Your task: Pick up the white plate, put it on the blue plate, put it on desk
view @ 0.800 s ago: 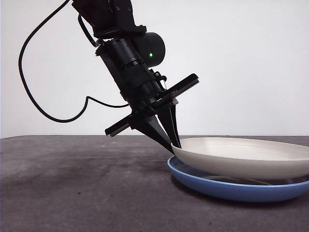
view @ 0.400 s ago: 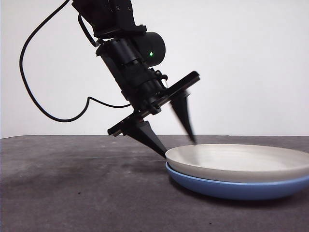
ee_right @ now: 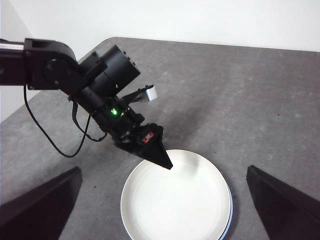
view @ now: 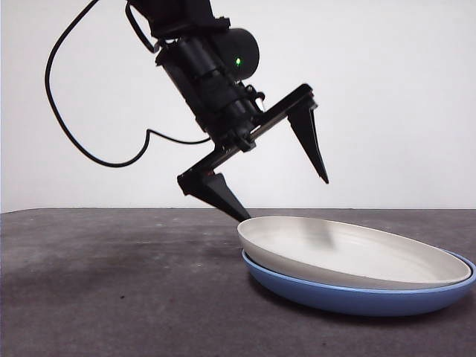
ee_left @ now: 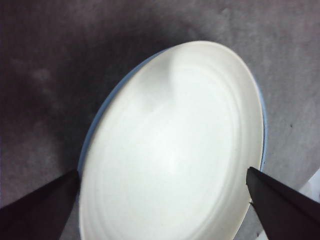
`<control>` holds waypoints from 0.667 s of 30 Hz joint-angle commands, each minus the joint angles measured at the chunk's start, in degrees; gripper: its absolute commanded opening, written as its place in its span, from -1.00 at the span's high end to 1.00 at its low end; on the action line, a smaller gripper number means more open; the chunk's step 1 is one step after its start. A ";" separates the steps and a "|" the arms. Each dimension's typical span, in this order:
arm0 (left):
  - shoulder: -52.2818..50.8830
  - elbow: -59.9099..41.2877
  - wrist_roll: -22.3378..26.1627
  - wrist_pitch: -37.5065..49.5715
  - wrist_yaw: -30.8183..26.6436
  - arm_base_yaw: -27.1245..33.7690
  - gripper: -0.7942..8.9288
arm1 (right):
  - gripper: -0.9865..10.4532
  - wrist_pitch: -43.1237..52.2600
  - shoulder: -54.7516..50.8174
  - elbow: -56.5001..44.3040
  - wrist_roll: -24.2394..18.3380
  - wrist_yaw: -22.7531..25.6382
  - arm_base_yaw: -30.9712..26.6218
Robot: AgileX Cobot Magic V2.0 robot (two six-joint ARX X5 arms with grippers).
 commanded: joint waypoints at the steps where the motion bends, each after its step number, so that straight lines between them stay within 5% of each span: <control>1: 1.22 2.97 2.40 -1.31 -0.07 -0.44 -0.34 | -0.21 0.33 0.15 1.11 -0.42 -0.15 0.24; 20: 0.87 22.64 14.75 -25.66 -2.54 -0.55 -0.34 | -0.21 0.24 0.17 1.11 -0.26 -0.11 0.24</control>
